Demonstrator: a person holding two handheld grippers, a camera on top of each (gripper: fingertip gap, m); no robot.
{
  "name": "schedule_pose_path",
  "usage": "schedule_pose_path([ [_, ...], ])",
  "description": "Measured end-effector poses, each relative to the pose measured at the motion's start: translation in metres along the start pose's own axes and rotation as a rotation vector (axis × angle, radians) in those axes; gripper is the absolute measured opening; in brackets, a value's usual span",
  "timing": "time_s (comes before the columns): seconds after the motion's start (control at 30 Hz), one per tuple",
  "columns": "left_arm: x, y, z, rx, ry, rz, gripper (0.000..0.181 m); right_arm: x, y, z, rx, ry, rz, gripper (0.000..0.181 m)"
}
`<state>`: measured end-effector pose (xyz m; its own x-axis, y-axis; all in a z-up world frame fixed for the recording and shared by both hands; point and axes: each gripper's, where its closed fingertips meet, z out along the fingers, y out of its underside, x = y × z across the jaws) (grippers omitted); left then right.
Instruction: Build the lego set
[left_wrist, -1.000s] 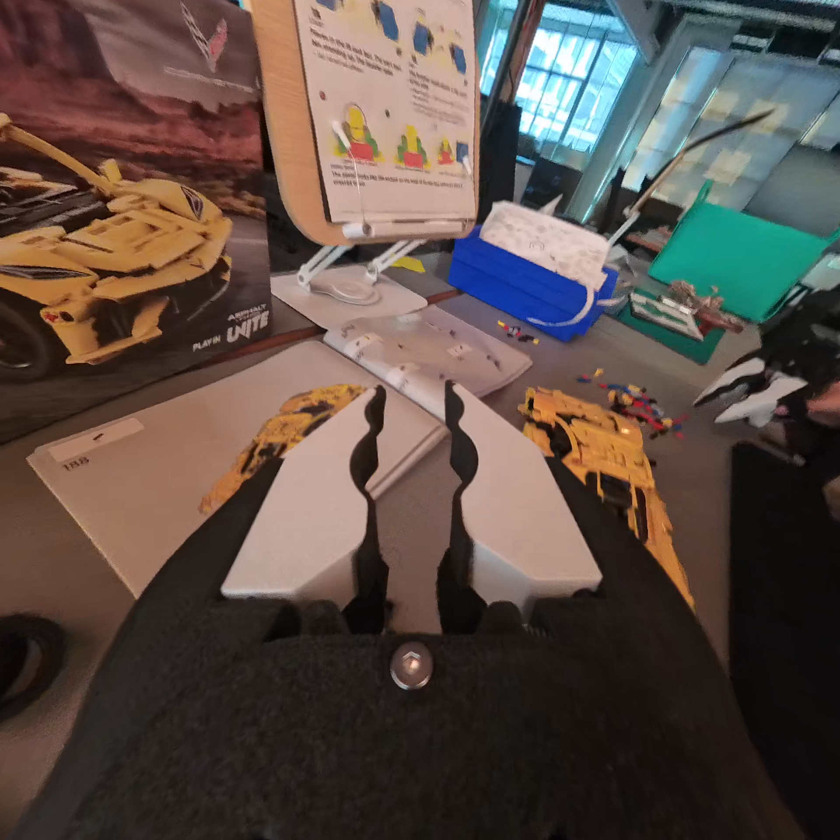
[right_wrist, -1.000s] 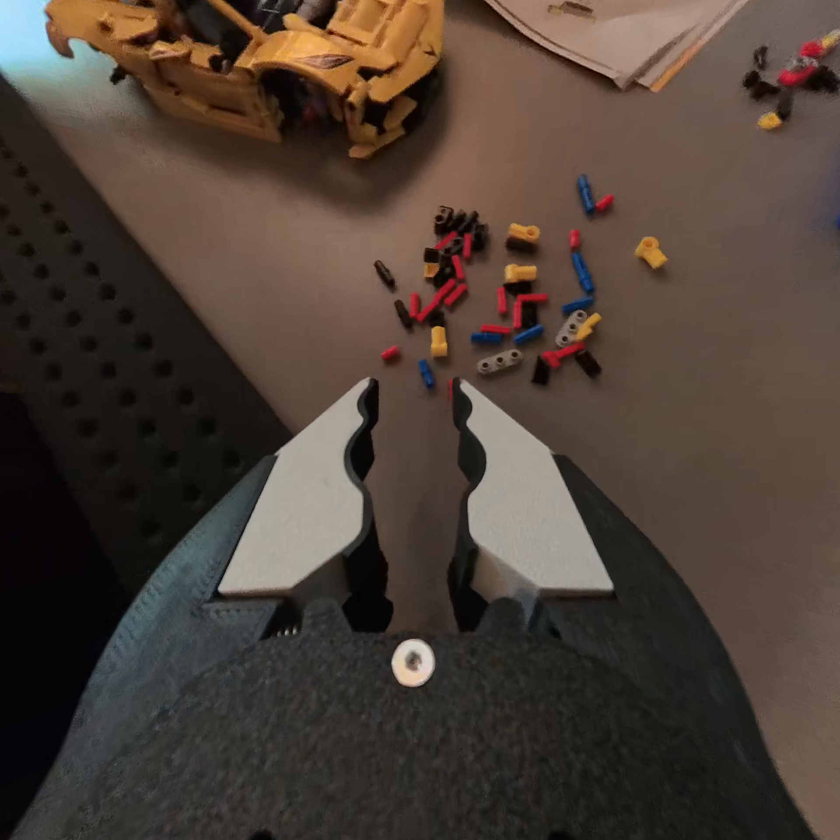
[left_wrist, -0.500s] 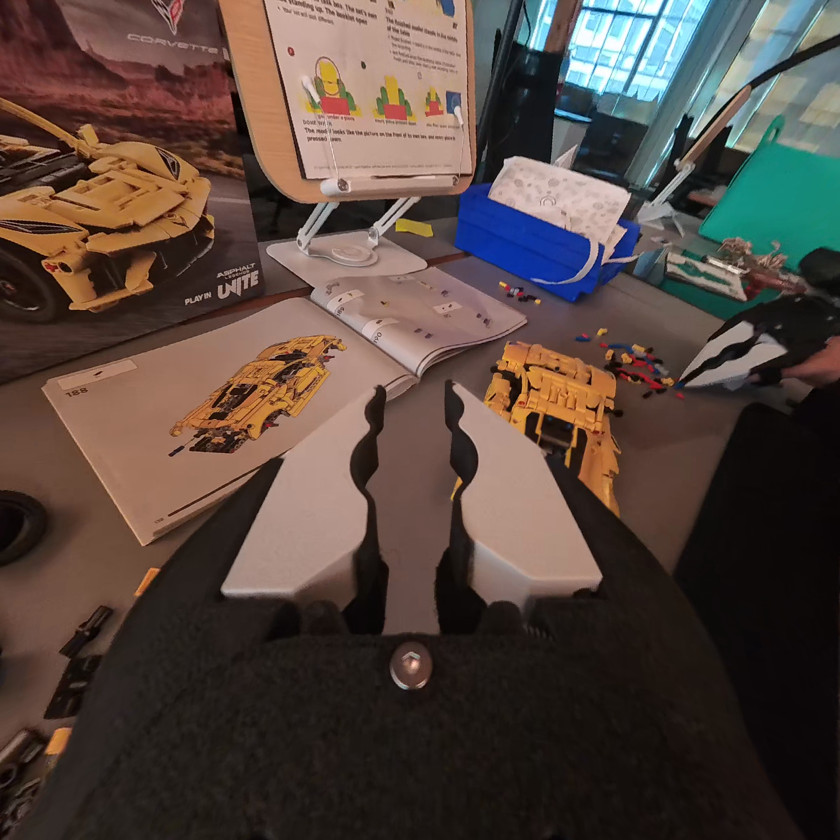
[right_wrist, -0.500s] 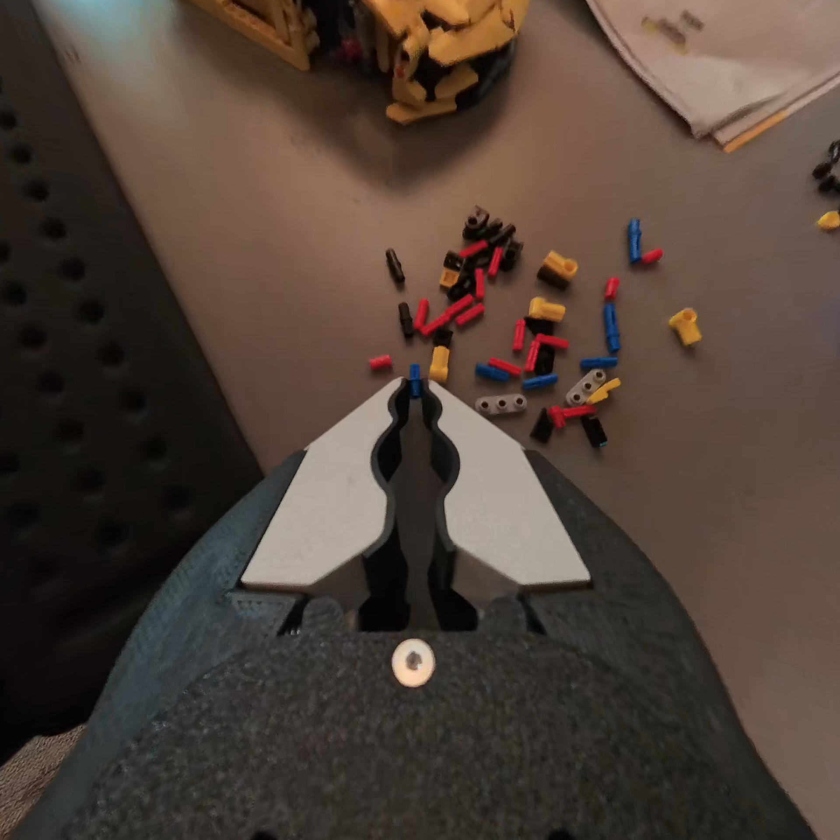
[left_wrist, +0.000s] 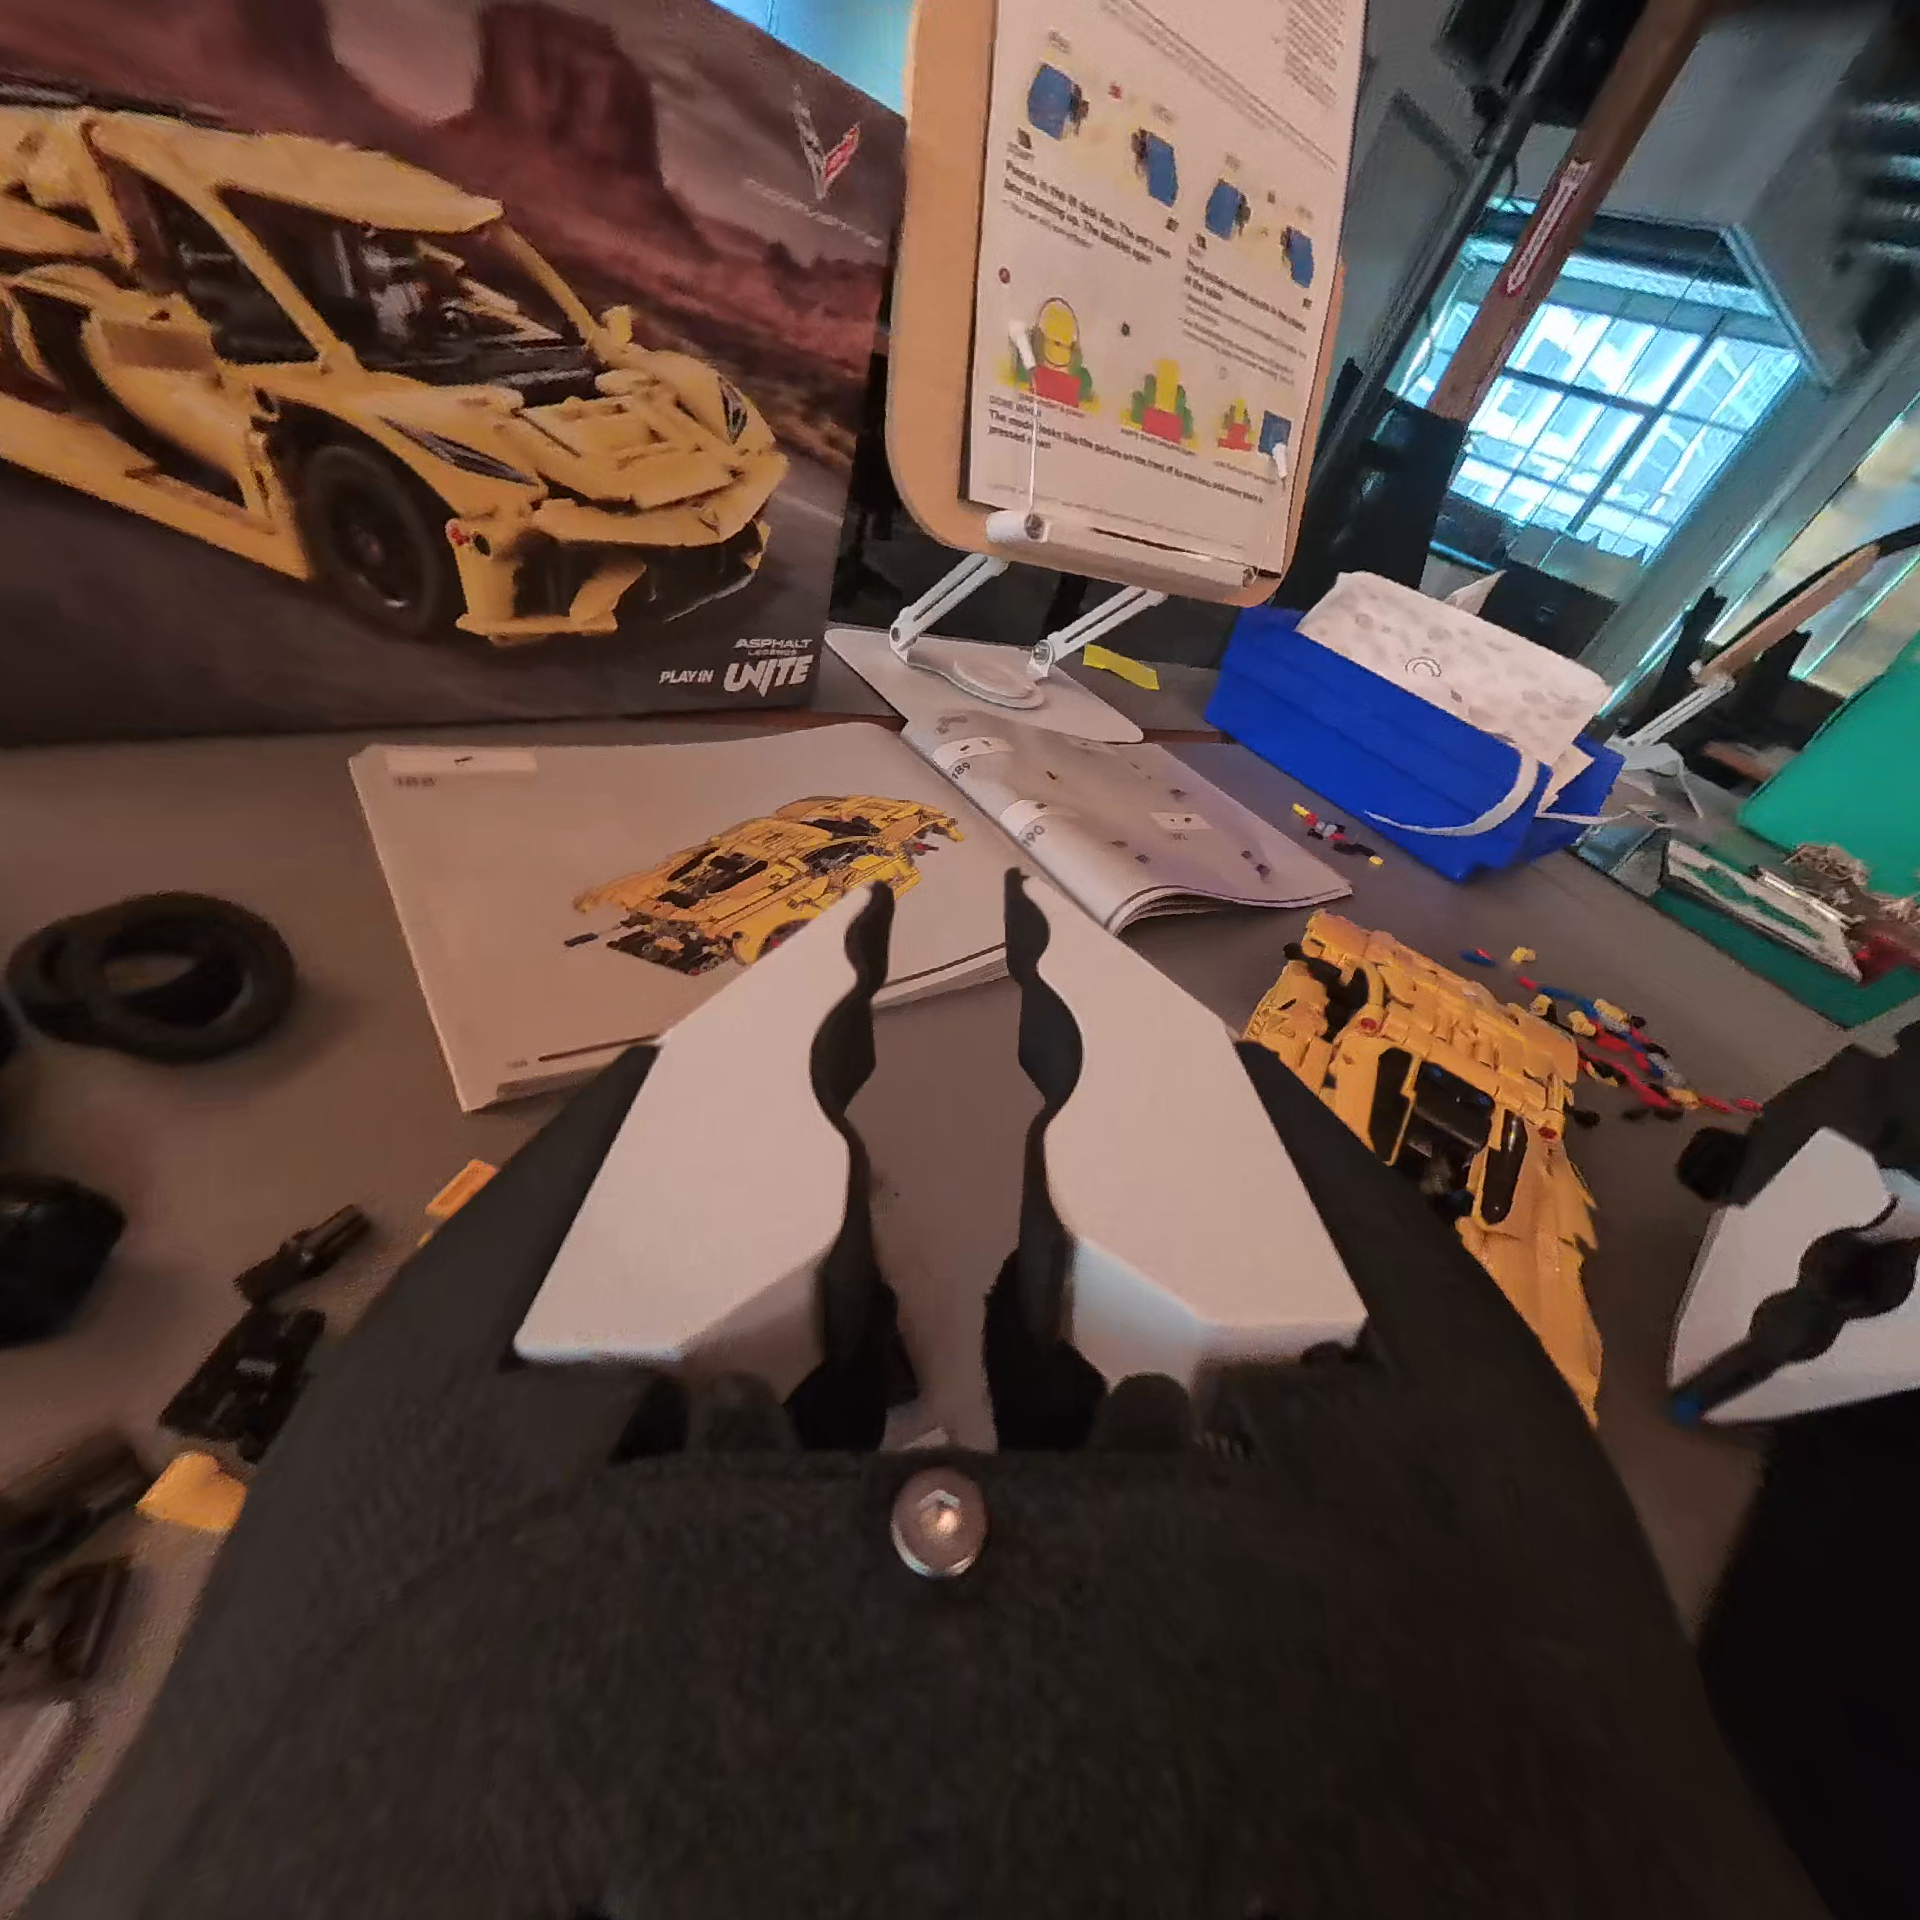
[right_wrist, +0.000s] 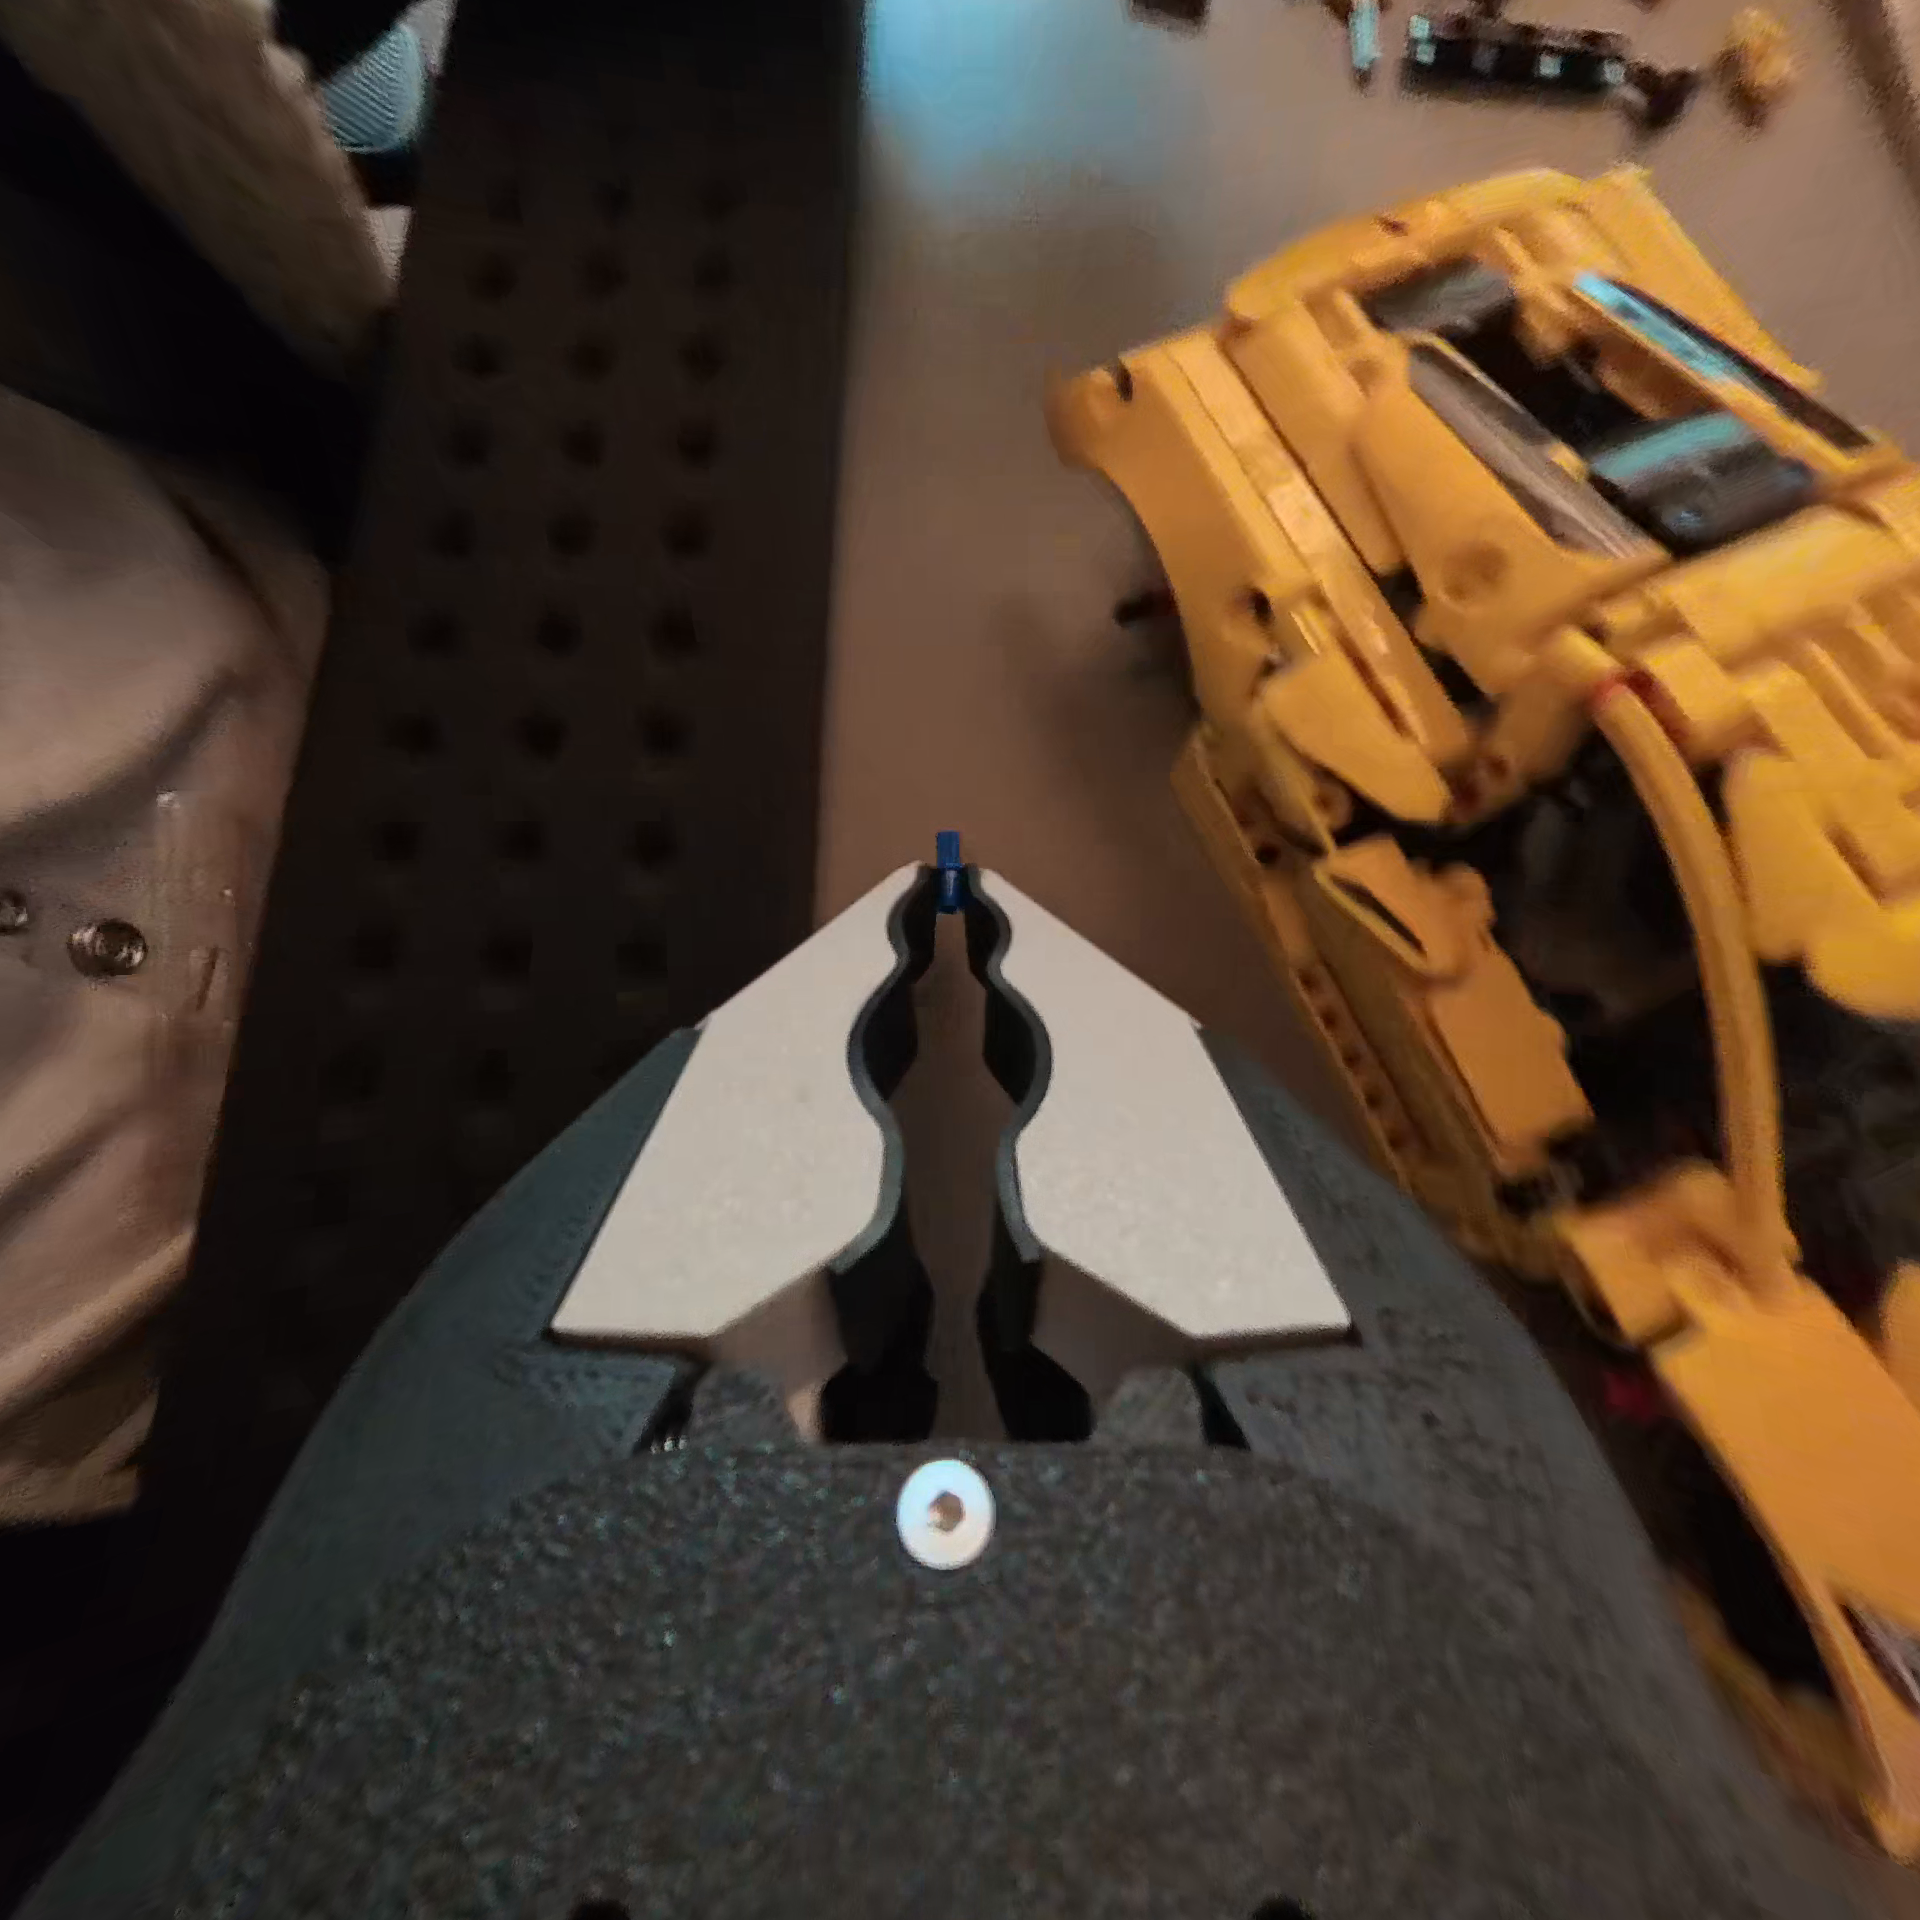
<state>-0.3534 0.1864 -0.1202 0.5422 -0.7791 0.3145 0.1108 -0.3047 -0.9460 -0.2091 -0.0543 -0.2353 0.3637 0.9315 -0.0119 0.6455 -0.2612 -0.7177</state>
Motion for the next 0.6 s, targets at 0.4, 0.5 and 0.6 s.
schedule_pose_path([
  [0.4,-0.035,0.016,-0.01,-0.076,-0.132,-0.018,0.02,-0.003,-0.008,0.021,0.029,-0.036,0.027,0.007],
  [0.5,-0.04,0.024,-0.009,-0.119,-0.162,-0.022,0.02,-0.002,-0.006,0.017,0.022,-0.035,0.067,0.019],
  [0.6,-0.041,0.026,-0.009,-0.125,-0.16,-0.036,0.02,-0.001,-0.002,-0.008,0.043,-0.039,0.147,0.023],
])
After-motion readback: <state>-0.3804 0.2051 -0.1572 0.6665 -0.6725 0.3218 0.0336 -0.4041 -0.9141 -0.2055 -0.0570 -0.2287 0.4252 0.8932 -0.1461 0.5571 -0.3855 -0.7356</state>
